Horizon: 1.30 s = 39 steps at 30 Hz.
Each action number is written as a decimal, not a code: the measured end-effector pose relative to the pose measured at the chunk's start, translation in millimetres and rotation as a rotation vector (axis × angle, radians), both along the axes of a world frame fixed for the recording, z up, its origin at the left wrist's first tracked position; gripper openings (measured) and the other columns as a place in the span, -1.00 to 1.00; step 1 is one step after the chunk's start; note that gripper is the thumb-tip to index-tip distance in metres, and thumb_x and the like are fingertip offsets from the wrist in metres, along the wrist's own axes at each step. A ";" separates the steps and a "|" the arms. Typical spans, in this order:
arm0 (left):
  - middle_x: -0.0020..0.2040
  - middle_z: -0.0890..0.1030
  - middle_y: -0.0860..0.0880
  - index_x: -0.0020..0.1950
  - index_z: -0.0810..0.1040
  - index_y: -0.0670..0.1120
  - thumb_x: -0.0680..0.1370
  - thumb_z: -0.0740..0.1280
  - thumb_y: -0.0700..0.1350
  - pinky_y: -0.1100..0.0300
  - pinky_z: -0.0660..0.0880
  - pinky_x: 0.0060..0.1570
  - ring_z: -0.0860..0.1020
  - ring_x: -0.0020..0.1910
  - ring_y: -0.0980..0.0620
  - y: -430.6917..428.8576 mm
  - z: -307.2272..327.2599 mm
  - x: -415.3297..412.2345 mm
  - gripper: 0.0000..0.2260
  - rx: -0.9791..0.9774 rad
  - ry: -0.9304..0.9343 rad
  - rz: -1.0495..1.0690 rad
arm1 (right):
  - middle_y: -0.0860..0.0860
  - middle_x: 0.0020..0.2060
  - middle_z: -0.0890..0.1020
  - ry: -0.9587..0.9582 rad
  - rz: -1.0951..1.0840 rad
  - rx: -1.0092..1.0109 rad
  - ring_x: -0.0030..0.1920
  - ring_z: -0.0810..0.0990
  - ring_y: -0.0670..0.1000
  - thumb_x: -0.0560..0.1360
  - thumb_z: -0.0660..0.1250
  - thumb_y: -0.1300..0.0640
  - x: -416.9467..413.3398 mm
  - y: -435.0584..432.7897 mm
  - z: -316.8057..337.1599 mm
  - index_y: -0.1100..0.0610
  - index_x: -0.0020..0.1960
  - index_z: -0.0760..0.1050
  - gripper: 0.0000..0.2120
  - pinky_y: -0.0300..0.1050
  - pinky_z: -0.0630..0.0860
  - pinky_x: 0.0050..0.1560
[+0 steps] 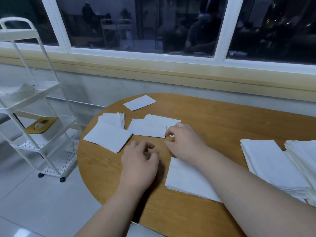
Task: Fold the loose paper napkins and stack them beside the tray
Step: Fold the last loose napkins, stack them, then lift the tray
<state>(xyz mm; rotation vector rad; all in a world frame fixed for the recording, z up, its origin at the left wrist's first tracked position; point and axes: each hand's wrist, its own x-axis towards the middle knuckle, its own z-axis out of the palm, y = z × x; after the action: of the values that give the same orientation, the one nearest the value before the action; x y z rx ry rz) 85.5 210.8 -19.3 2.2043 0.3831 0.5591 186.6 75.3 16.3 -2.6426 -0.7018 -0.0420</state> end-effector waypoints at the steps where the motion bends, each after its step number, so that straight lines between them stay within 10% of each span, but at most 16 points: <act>1: -0.05 0.46 0.19 0.00 0.58 0.11 0.51 0.34 -0.09 0.00 0.43 0.22 0.41 0.09 0.10 0.2 0.0 0.2 -0.87 -0.004 -0.001 0.002 | -0.07 0.21 0.49 0.008 0.018 -0.035 0.33 0.36 0.02 0.56 0.28 0.01 7.6 7.4 -1.2 -0.05 0.25 0.53 -0.73 -0.02 0.44 0.26; 29: 0.01 0.44 0.25 0.01 0.53 0.16 0.53 0.30 -0.07 0.03 0.40 0.27 0.37 0.15 0.16 1.0 4.1 -2.2 -0.87 -0.028 0.040 -0.032 | 0.00 0.04 0.49 -0.072 0.074 -0.270 0.14 0.45 0.12 0.62 0.17 0.08 46.7 37.0 -17.0 -0.01 0.01 0.56 -0.81 0.09 0.46 0.17; 39: 0.51 0.24 0.12 0.54 0.22 0.09 0.52 0.38 -0.11 0.04 0.15 0.53 0.13 0.51 0.15 3.5 1.1 -6.9 -0.37 -0.087 -0.118 -0.003 | -0.19 -0.10 0.69 0.169 -0.019 0.434 -0.06 0.64 0.00 0.49 0.36 0.12 -4.5 -4.2 36.7 -0.03 -0.27 0.52 -0.83 -0.08 0.56 -0.08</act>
<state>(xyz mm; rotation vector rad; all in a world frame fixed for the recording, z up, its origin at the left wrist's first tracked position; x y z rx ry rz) 78.5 214.3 -18.2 2.0772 0.3354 0.6551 182.1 71.1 53.0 -2.2075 -0.5393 0.0218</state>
